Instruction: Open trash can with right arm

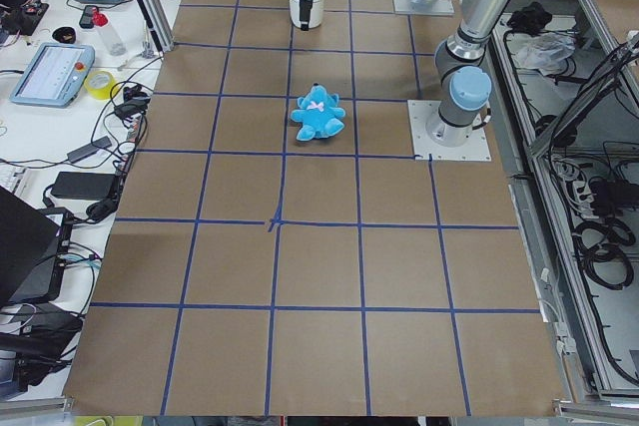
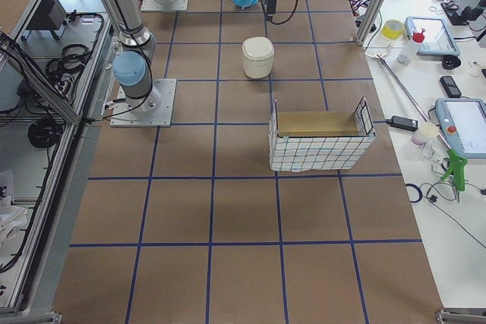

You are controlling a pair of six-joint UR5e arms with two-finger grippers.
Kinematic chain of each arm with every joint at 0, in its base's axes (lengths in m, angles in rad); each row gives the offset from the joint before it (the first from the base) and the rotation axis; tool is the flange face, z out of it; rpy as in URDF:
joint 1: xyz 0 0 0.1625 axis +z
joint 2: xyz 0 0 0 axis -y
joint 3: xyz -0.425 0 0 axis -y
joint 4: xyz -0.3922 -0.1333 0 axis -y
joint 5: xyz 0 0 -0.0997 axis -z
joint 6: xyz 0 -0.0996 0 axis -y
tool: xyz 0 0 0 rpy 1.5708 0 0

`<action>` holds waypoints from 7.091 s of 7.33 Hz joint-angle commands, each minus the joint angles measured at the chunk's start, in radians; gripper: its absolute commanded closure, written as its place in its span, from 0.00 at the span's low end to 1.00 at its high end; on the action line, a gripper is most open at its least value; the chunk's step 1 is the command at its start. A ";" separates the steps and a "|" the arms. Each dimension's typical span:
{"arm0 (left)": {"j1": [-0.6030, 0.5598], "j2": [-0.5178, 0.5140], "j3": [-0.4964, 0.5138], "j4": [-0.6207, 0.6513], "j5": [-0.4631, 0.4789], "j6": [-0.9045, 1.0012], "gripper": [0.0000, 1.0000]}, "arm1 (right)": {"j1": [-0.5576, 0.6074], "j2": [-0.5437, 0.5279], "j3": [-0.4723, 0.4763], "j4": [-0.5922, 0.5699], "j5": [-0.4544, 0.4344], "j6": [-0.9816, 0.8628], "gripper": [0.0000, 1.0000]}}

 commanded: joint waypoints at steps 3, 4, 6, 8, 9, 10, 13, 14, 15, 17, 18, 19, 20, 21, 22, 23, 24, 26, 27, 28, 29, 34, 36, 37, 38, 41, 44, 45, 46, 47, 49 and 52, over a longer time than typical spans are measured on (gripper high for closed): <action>0.000 0.000 0.000 0.000 0.000 0.000 0.00 | 0.000 0.000 0.000 0.000 0.000 0.001 0.00; 0.000 0.000 0.000 0.000 0.000 0.000 0.00 | 0.000 0.000 0.000 0.000 0.000 0.001 0.00; 0.000 0.000 0.000 0.000 0.000 0.000 0.00 | 0.000 0.000 0.000 0.000 0.000 0.001 0.00; 0.000 0.000 0.000 0.000 0.000 0.001 0.00 | 0.000 0.000 0.000 0.000 0.000 0.001 0.00; 0.000 0.000 0.000 0.000 0.000 0.000 0.00 | 0.000 0.000 0.000 0.000 0.000 -0.001 0.00; 0.000 0.000 0.000 0.000 0.000 0.001 0.00 | 0.000 0.000 0.000 0.000 0.000 0.001 0.00; 0.000 0.000 0.000 0.000 0.000 0.000 0.00 | 0.000 0.000 0.005 0.000 0.006 0.001 0.00; 0.000 0.000 0.000 0.000 0.000 0.000 0.00 | 0.002 0.000 0.008 0.000 0.017 0.025 0.00; 0.000 0.000 0.000 0.000 0.000 0.000 0.00 | 0.005 0.000 0.009 0.000 0.056 0.074 0.00; 0.000 0.002 0.000 0.000 0.000 0.000 0.00 | 0.024 0.000 0.020 0.000 0.080 0.123 0.04; 0.000 0.000 0.000 0.000 0.000 0.001 0.00 | 0.050 0.000 0.034 -0.011 0.098 0.192 0.09; 0.000 0.000 0.000 0.000 0.000 0.002 0.00 | 0.076 0.003 0.037 -0.012 0.107 0.238 0.36; 0.000 0.000 0.000 0.000 0.000 0.000 0.00 | 0.084 0.006 0.041 -0.011 0.113 0.258 0.74; 0.000 0.000 0.000 0.000 0.000 0.000 0.00 | 0.084 0.006 0.064 -0.011 0.158 0.275 1.00; 0.000 0.000 0.000 0.000 0.000 0.000 0.00 | 0.084 0.008 0.090 -0.018 0.178 0.280 1.00; 0.000 0.000 0.000 0.000 0.000 0.000 0.00 | 0.084 0.008 0.130 -0.061 0.178 0.278 1.00; 0.000 0.000 0.000 0.002 0.000 0.001 0.00 | 0.084 0.012 0.194 -0.157 0.178 0.274 1.00; 0.000 0.000 0.000 0.000 0.000 0.000 0.00 | 0.083 0.014 0.306 -0.311 0.175 0.266 1.00; 0.000 0.000 0.000 0.000 0.000 0.000 0.00 | 0.081 0.014 0.320 -0.317 0.164 0.266 1.00; 0.000 0.000 0.000 0.000 0.000 0.000 0.00 | 0.078 0.014 0.321 -0.328 0.158 0.266 1.00; 0.000 0.000 0.000 0.000 0.000 0.000 0.00 | 0.072 0.018 0.324 -0.340 0.144 0.268 1.00; 0.000 0.000 0.000 0.000 0.000 0.000 0.00 | 0.069 0.066 0.386 -0.475 0.032 0.312 1.00; 0.000 0.000 0.000 0.000 0.000 0.001 0.00 | 0.069 0.071 0.390 -0.482 0.032 0.314 1.00; 0.000 0.000 0.000 0.000 0.000 0.000 0.00 | 0.069 0.086 0.393 -0.503 0.031 0.315 1.00; 0.000 0.002 0.000 0.000 0.000 0.000 0.00 | 0.069 0.087 0.411 -0.535 0.031 0.317 1.00; 0.000 0.000 0.000 0.000 0.000 0.001 0.00 | 0.071 0.086 0.426 -0.538 0.031 0.370 1.00; 0.000 0.000 0.000 0.000 0.000 0.002 0.00 | 0.071 0.086 0.469 -0.578 0.035 0.369 1.00; 0.000 0.000 0.000 0.000 0.000 0.000 0.00 | 0.071 0.086 0.466 -0.581 0.034 0.369 1.00; 0.000 0.000 0.000 0.000 0.000 0.001 0.00 | 0.071 0.083 0.447 -0.568 0.026 0.364 1.00; 0.000 0.000 0.000 0.000 0.000 0.002 0.00 | 0.066 0.074 0.427 -0.536 -0.009 0.361 1.00; 0.000 0.000 0.000 0.000 0.000 0.000 0.00 | 0.069 0.058 0.321 -0.340 -0.009 0.367 1.00; 0.000 0.000 0.000 0.000 0.000 0.000 0.00 | 0.069 0.025 0.120 -0.076 -0.018 0.352 0.35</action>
